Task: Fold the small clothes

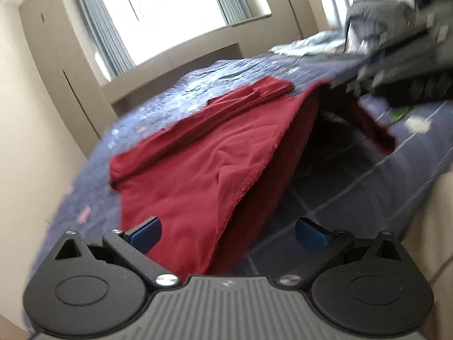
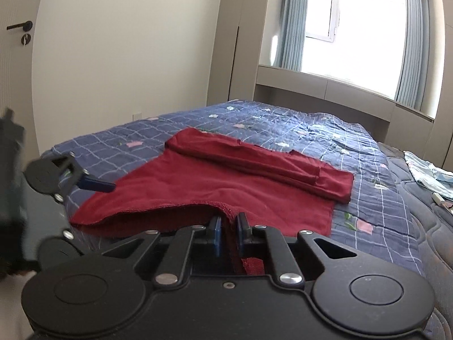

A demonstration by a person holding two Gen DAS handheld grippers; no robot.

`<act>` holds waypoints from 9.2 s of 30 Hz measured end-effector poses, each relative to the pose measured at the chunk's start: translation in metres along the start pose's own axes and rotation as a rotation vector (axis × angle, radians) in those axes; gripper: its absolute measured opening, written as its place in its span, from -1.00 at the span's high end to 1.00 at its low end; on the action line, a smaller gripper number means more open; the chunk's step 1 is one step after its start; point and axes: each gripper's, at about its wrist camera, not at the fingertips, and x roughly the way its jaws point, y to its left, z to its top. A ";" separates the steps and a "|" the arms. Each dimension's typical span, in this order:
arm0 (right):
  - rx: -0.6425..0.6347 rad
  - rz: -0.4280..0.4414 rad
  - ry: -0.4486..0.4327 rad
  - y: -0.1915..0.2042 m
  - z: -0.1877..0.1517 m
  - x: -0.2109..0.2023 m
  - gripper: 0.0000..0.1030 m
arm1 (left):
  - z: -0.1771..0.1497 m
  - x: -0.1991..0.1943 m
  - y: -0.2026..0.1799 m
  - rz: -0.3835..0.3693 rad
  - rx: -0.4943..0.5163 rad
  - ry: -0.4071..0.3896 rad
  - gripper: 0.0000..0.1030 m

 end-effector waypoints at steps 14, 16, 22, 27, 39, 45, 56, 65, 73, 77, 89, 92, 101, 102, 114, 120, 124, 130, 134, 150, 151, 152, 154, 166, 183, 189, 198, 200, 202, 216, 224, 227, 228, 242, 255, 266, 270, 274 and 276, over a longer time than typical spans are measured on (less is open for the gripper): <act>0.030 0.000 -0.021 -0.014 0.007 -0.006 0.81 | -0.008 0.018 0.012 0.064 0.019 0.064 -0.20; 0.036 0.000 -0.021 -0.013 0.006 -0.006 0.81 | -0.015 0.023 0.011 0.097 0.071 0.088 -0.15; 0.022 -0.005 -0.006 -0.011 0.002 -0.007 0.81 | -0.032 0.013 0.007 0.157 0.138 0.058 0.50; -0.044 -0.012 0.030 -0.002 -0.011 -0.006 0.83 | -0.039 -0.004 0.012 0.186 0.151 -0.020 0.90; -0.311 -0.018 0.138 0.024 -0.035 -0.029 0.88 | -0.044 -0.053 0.022 0.110 0.326 -0.128 0.92; -0.345 0.075 0.217 0.032 -0.041 -0.065 0.88 | -0.053 -0.086 0.021 0.008 0.387 -0.117 0.92; -0.335 0.263 0.315 0.032 -0.009 -0.102 0.88 | -0.049 -0.122 0.054 -0.329 0.320 0.047 0.92; -0.366 0.246 0.318 -0.003 0.042 -0.053 0.87 | 0.004 -0.070 0.118 -0.647 0.326 0.182 0.90; -0.418 0.235 0.323 -0.041 0.087 0.010 0.86 | 0.054 -0.002 0.160 -0.812 0.367 0.207 0.90; -0.389 0.240 0.308 -0.067 0.116 0.053 0.86 | 0.086 0.046 0.195 -0.819 0.305 0.203 0.90; -0.231 0.163 0.304 -0.165 0.161 0.237 0.99 | 0.130 0.224 0.278 -0.759 -0.071 0.213 0.88; -0.131 0.183 0.320 -0.184 0.150 0.269 0.98 | 0.126 0.262 0.283 -0.746 -0.130 0.227 0.88; 0.149 0.229 0.389 -0.212 0.083 0.282 0.20 | 0.091 0.318 0.290 -0.756 -0.309 0.285 0.30; 0.162 0.219 0.391 -0.214 0.076 0.280 0.15 | 0.088 0.321 0.295 -0.755 -0.347 0.291 -0.09; 0.330 0.187 0.386 -0.224 0.048 0.271 -0.03 | 0.055 0.305 0.368 -0.697 -0.772 0.236 -0.90; 0.349 0.157 0.372 -0.219 0.046 0.268 -0.01 | 0.041 0.266 0.338 -0.798 -0.736 0.248 -0.92; 0.354 0.135 0.362 -0.215 0.046 0.266 0.14 | 0.046 0.240 0.309 -0.805 -0.682 0.210 -0.93; 0.371 0.112 0.332 -0.214 0.045 0.260 0.36 | 0.065 0.228 0.281 -0.743 -0.540 0.192 -0.41; 0.376 0.101 0.311 -0.214 0.046 0.256 0.71 | 0.065 0.238 0.282 -0.680 -0.572 0.251 0.48; 0.226 -0.018 0.143 -0.221 0.102 0.280 0.95 | 0.077 0.241 0.333 -0.382 -0.635 0.058 0.95; 0.219 -0.018 0.167 -0.222 0.102 0.291 0.95 | 0.077 0.250 0.334 -0.369 -0.641 0.068 0.95; 0.215 -0.019 0.191 -0.222 0.100 0.299 0.95 | 0.076 0.257 0.334 -0.359 -0.648 0.082 0.95; 0.201 -0.032 0.227 -0.218 0.095 0.314 0.95 | 0.071 0.275 0.332 -0.341 -0.660 0.120 0.95; 0.146 -0.089 0.211 -0.210 0.072 0.311 0.16 | 0.049 0.302 0.316 -0.242 -0.639 0.189 0.56; -0.096 -0.422 0.171 -0.134 -0.007 0.206 -0.99 | 0.025 0.219 0.232 0.217 -0.422 0.140 -0.99; -0.011 -0.436 0.146 -0.144 -0.029 0.198 -0.99 | -0.008 0.217 0.236 0.218 -0.605 0.168 -1.00; -0.065 -0.479 0.088 -0.135 -0.037 0.196 -0.99 | -0.037 0.213 0.249 0.144 -0.767 0.098 -1.00; -0.069 -0.483 0.087 -0.134 -0.038 0.196 -0.99 | -0.037 0.213 0.247 0.152 -0.760 0.096 -1.00; -0.086 -0.493 0.085 -0.132 -0.037 0.196 -0.99 | -0.035 0.216 0.246 0.157 -0.756 0.093 -1.00; -0.211 -0.293 -0.005 -0.054 0.054 0.261 -0.99 | -0.034 0.214 0.244 0.165 -0.750 0.091 -1.00; -0.328 -0.258 0.062 -0.024 0.080 0.351 -0.99 | -0.035 0.215 0.244 0.164 -0.752 0.089 -1.00; -0.337 -0.260 0.081 -0.021 0.066 0.358 -0.99 | -0.034 0.214 0.243 0.164 -0.753 0.087 -1.00; -0.338 -0.264 0.074 -0.019 0.064 0.358 -0.99 | -0.034 0.214 0.243 0.164 -0.753 0.087 -1.00; -0.362 -0.278 0.081 -0.014 0.059 0.361 -0.99 | -0.034 0.215 0.243 0.164 -0.752 0.087 -1.00; -0.368 -0.221 0.078 0.012 0.056 0.286 -0.99 | -0.035 0.215 0.243 0.164 -0.752 0.087 -1.00; -0.203 -0.195 0.175 0.018 0.025 0.244 -0.99 | -0.035 0.215 0.243 0.163 -0.752 0.085 -1.00; -0.097 -0.144 0.162 0.004 0.016 0.245 -0.99 | -0.035 0.214 0.243 0.163 -0.751 0.085 -1.00; 0.011 -0.082 0.190 -0.011 0.016 0.250 -0.99 | -0.035 0.214 0.243 0.162 -0.751 0.085 -1.00; 0.007 -0.084 0.185 -0.011 0.016 0.250 -0.99 | -0.035 0.214 0.244 0.162 -0.751 0.085 -1.00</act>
